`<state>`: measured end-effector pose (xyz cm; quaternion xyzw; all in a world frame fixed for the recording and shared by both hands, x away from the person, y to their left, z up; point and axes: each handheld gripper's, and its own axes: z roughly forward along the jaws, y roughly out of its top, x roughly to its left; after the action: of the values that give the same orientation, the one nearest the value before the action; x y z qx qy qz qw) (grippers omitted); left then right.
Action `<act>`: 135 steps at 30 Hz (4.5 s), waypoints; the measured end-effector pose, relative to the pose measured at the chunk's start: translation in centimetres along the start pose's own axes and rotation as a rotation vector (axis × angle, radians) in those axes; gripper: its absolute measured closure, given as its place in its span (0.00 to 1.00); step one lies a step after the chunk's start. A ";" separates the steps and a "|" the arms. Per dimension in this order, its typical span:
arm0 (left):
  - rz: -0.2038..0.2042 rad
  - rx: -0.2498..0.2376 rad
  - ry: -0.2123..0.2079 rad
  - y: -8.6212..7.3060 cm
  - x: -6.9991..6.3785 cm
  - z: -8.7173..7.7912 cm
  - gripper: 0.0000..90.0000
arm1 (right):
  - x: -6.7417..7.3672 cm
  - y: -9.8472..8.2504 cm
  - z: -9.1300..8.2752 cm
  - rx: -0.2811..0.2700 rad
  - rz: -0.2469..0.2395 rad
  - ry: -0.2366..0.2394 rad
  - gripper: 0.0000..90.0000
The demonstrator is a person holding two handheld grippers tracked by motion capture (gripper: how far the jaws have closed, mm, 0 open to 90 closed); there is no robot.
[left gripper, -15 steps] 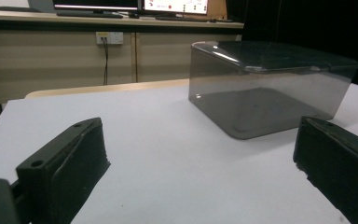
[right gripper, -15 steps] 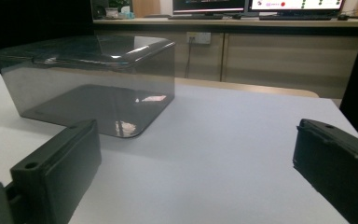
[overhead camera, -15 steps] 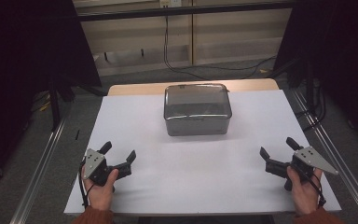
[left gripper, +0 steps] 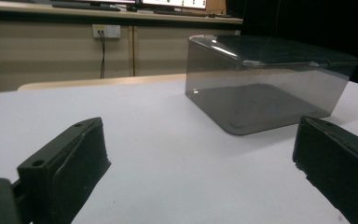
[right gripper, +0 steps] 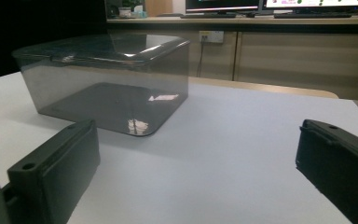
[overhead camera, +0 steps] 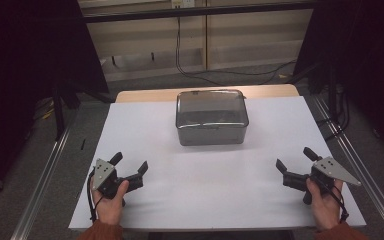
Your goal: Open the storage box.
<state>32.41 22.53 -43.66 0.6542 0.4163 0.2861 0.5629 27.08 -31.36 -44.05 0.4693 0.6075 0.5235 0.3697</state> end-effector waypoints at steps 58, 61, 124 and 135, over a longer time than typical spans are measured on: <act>0.017 0.000 -0.013 0.2 -0.4 0.1 0.03 | 6.4 2.9 6.2 -0.029 -0.103 0.245 0.01; 0.010 -0.003 -0.015 0.2 -0.4 0.0 0.03 | 6.8 3.1 6.5 -0.033 -0.108 0.250 0.01; 0.050 0.013 -0.030 0.1 -0.3 0.2 0.04 | 14.9 4.0 15.4 0.038 -1.156 0.090 0.47; 0.061 0.020 -0.040 0.1 -0.4 0.2 0.04 | 15.7 3.3 15.8 0.058 -1.312 0.056 0.73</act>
<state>32.45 22.09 -43.60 0.6777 0.3877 0.2856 0.5557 38.08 -11.77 -42.95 -0.0026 0.7910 0.1846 0.5833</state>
